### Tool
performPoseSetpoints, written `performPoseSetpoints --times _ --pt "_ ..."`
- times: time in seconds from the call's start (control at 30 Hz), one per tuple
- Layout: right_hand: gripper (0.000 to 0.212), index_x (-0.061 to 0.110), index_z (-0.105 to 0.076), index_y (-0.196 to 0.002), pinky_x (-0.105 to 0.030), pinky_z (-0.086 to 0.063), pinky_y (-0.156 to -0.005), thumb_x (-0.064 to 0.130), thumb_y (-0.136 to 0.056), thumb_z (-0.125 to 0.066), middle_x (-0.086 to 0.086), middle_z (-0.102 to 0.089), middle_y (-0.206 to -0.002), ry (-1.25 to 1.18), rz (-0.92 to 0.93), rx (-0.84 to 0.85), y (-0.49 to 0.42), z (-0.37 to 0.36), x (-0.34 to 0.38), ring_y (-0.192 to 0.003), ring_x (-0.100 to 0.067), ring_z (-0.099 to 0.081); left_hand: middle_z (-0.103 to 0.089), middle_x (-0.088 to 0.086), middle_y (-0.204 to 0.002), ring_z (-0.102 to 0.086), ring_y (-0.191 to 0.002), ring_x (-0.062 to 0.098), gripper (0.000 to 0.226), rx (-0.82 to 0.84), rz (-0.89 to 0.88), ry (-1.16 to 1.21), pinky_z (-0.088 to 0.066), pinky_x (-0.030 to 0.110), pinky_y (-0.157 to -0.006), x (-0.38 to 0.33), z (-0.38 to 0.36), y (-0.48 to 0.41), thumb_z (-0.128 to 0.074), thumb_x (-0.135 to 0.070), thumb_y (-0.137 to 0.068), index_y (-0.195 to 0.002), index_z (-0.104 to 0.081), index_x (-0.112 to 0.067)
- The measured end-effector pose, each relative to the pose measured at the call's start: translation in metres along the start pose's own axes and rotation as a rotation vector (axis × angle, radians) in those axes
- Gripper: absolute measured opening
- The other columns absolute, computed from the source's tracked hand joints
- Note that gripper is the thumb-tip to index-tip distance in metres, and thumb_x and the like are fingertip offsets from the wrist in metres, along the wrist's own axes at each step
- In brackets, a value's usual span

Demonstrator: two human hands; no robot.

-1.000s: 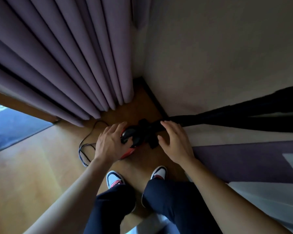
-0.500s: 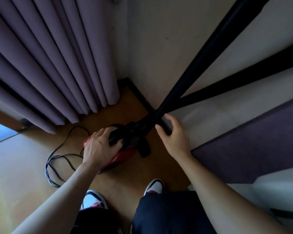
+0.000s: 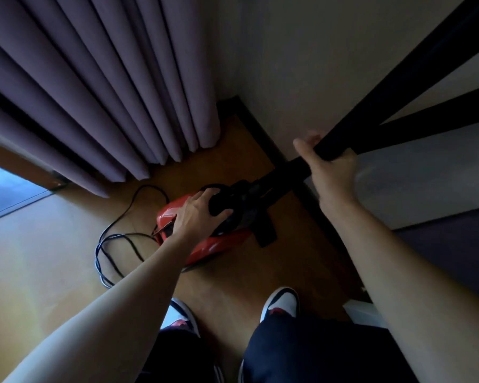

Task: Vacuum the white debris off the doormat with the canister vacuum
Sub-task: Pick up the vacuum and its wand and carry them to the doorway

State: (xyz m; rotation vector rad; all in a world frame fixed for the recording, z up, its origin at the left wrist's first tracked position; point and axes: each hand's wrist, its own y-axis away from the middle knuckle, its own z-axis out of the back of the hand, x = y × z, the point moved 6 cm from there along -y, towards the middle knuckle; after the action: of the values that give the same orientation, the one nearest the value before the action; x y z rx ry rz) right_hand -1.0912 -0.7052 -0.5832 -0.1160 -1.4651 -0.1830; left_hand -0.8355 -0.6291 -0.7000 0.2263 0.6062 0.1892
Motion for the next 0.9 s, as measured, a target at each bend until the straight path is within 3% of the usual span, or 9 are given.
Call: performPoseSetpoints --times 0.07,0.13,0.23,0.4,0.6,0.7,0.83,0.9 --pt "0.01 0.016 -0.071 -0.085 -0.023 -0.054 -0.084 0.015 -0.086 -0.081 0.009 -0.07 -0.084 -0.061 -0.011 0.014 -0.003 -0.005 0.002 -0.089 -0.005 -0.069 -0.061 0.003 -0.128 -0.059 -0.115 0.026 0.061 0.0 -0.007 -0.004 -0.054 0.044 -0.089 0.003 -0.005 -0.004 -0.065 -0.057 -0.087 -0.138 -0.048 -0.028" --pt "0.016 0.018 -0.069 -0.077 -0.027 -0.057 -0.086 0.014 -0.087 -0.081 0.007 -0.069 -0.079 -0.103 -0.023 0.009 -0.004 -0.007 0.0 -0.085 -0.007 -0.069 -0.064 0.001 -0.123 -0.063 -0.109 0.024 0.056 -0.019 -0.018 -0.013 -0.056 0.043 -0.083 0.006 -0.007 -0.012 -0.064 -0.058 -0.087 -0.133 -0.052 -0.028" --pt "0.021 0.013 -0.065 -0.074 -0.035 -0.057 -0.087 0.015 -0.087 -0.081 0.001 -0.066 -0.075 -0.13 -0.024 0.003 -0.006 -0.009 -0.002 -0.08 -0.013 -0.067 -0.07 0.003 -0.114 -0.067 -0.099 0.023 0.05 -0.026 -0.053 -0.044 -0.058 0.041 -0.075 0.01 -0.006 -0.025 -0.064 -0.056 -0.088 -0.127 -0.06 -0.025" --pt "0.029 0.016 -0.059 -0.067 -0.022 -0.054 -0.078 0.011 -0.089 -0.077 0.011 -0.062 -0.061 -0.165 -0.009 -0.032 -0.012 -0.01 -0.008 -0.067 -0.004 -0.062 -0.072 0.0 -0.1 -0.07 -0.084 0.019 0.052 0.073 -0.16 -0.044 -0.059 0.042 -0.068 0.02 -0.016 -0.045 -0.056 -0.065 -0.087 -0.124 -0.058 -0.028" --pt "0.028 0.014 -0.057 -0.069 -0.017 -0.052 -0.073 0.008 -0.09 -0.076 0.003 -0.059 -0.068 -0.13 0.024 -0.061 -0.02 -0.024 0.001 -0.065 -0.003 -0.06 -0.067 -0.004 -0.096 -0.059 -0.076 0.007 0.047 0.163 -0.149 0.064 -0.04 0.017 -0.06 0.019 -0.019 -0.054 -0.062 -0.056 -0.091 -0.122 -0.06 -0.02" --pt "0.031 0.018 -0.057 -0.068 -0.019 -0.052 -0.071 0.006 -0.089 -0.076 0.007 -0.059 -0.067 -0.109 0.006 -0.022 -0.017 -0.031 0.018 -0.065 -0.002 -0.059 -0.069 -0.005 -0.091 -0.062 -0.071 0.006 0.038 0.181 -0.121 0.096 -0.045 0.019 -0.055 0.013 -0.004 -0.041 -0.061 -0.052 -0.092 -0.116 -0.061 -0.023" --pt "0.037 0.027 -0.06 -0.062 -0.026 -0.053 -0.072 0.007 -0.088 -0.078 0.016 -0.062 -0.062 -0.044 -0.001 0.042 -0.021 -0.045 0.068 -0.067 -0.003 -0.062 -0.06 -0.009 -0.074 -0.059 -0.062 0.007 0.022 0.115 -0.102 0.181 -0.042 0.021 -0.051 -0.02 0.043 -0.02 -0.065 -0.045 -0.093 -0.091 -0.058 -0.024" --pt "0.032 0.023 -0.06 -0.065 -0.025 -0.052 -0.073 0.01 -0.087 -0.079 0.015 -0.062 -0.065 -0.021 -0.015 0.071 -0.023 -0.05 0.102 -0.069 -0.003 -0.063 -0.06 -0.007 -0.073 -0.06 -0.065 0.008 0.023 0.104 -0.078 0.218 -0.043 0.024 -0.054 -0.042 0.076 -0.01 -0.066 -0.046 -0.092 -0.087 -0.056 -0.026"
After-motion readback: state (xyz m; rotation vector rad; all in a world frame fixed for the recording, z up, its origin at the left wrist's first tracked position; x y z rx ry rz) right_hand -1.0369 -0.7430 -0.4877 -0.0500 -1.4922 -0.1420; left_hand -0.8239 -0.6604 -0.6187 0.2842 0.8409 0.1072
